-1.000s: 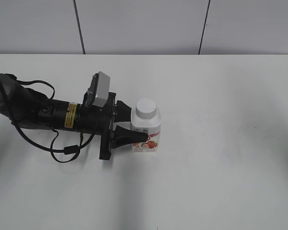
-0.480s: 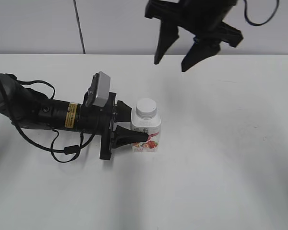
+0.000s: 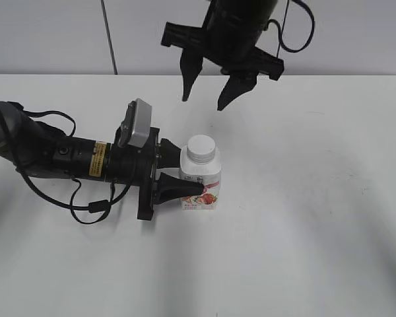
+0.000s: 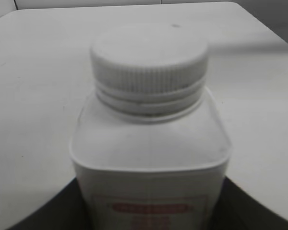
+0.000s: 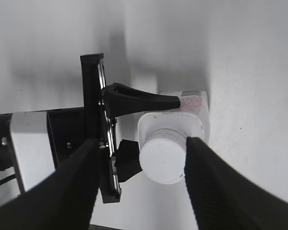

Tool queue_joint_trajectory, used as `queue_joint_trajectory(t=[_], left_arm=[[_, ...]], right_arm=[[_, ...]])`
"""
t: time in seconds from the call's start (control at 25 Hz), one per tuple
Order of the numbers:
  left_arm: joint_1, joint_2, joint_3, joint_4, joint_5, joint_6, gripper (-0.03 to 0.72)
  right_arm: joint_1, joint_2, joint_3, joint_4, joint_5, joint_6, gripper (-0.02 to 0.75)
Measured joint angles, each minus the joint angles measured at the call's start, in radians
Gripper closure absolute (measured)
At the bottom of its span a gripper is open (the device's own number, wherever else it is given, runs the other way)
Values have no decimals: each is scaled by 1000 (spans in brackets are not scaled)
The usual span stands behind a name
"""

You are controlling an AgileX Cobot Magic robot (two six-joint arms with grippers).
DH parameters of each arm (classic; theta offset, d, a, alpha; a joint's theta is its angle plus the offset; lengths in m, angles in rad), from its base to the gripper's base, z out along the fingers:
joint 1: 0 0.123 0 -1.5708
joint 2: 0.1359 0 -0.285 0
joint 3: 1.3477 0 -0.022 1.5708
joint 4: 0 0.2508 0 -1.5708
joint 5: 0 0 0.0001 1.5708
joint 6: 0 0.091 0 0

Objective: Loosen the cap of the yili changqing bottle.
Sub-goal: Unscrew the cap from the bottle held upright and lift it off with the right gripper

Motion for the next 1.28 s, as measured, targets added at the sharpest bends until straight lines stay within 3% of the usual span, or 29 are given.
queue_joint_trajectory(t=[1.04, 1.28], left_arm=[[0, 0, 0, -1, 1, 0, 328], [-1, 0, 0, -2, 1, 0, 329]], right_arm=[[27, 18, 114, 0, 5, 1, 290], [45, 18, 114, -5, 5, 0, 213]])
